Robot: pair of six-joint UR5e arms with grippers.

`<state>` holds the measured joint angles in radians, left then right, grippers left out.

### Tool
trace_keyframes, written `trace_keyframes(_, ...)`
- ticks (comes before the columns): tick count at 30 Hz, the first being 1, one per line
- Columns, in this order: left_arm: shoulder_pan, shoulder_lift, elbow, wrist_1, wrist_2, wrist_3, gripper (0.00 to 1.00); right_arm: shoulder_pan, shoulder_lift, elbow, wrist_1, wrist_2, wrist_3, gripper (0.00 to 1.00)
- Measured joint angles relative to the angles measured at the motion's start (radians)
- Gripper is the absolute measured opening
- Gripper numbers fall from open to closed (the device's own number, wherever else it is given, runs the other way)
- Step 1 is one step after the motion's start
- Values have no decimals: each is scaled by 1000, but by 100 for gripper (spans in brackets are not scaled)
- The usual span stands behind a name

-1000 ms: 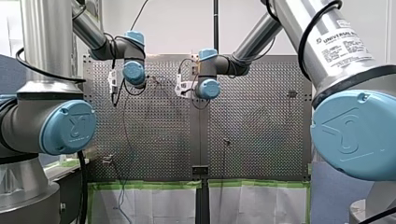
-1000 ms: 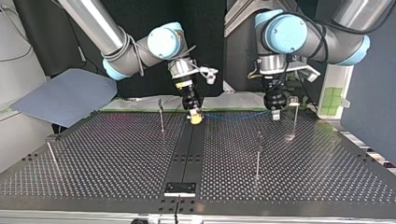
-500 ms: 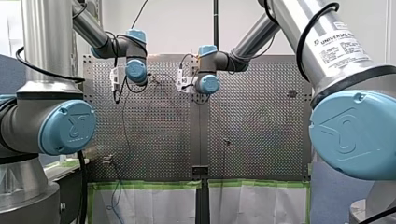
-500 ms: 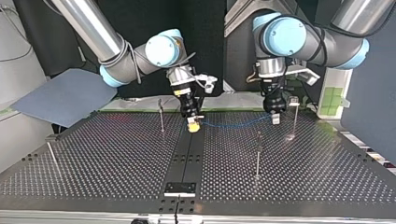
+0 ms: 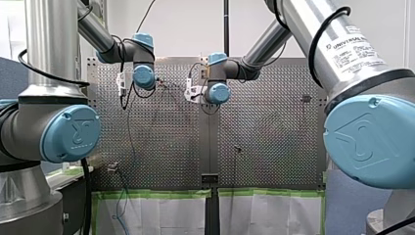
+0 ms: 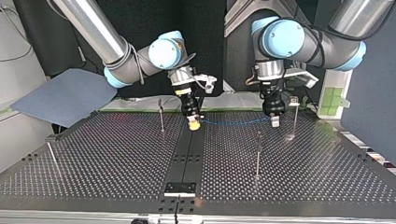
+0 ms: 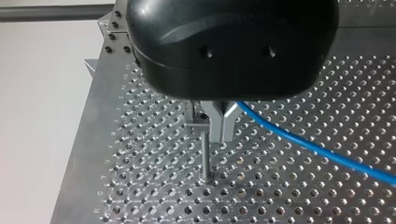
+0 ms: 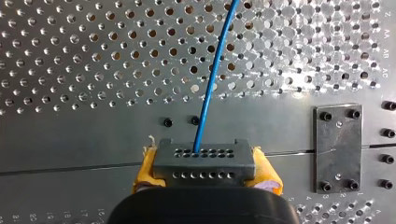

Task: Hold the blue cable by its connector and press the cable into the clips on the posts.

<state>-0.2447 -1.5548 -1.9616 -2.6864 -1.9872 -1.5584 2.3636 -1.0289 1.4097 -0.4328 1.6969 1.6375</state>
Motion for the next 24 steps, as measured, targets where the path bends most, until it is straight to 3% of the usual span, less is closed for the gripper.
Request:
trace_keyframes(9, 12, -3, 0, 15, 17, -4, 1, -1, 0, -12, 1, -4, -12, 0)
trace_keyframes(24, 37, -50, 32, 11, 50, -2, 1, -6, 0, -29, 4, -5, -14, 0)
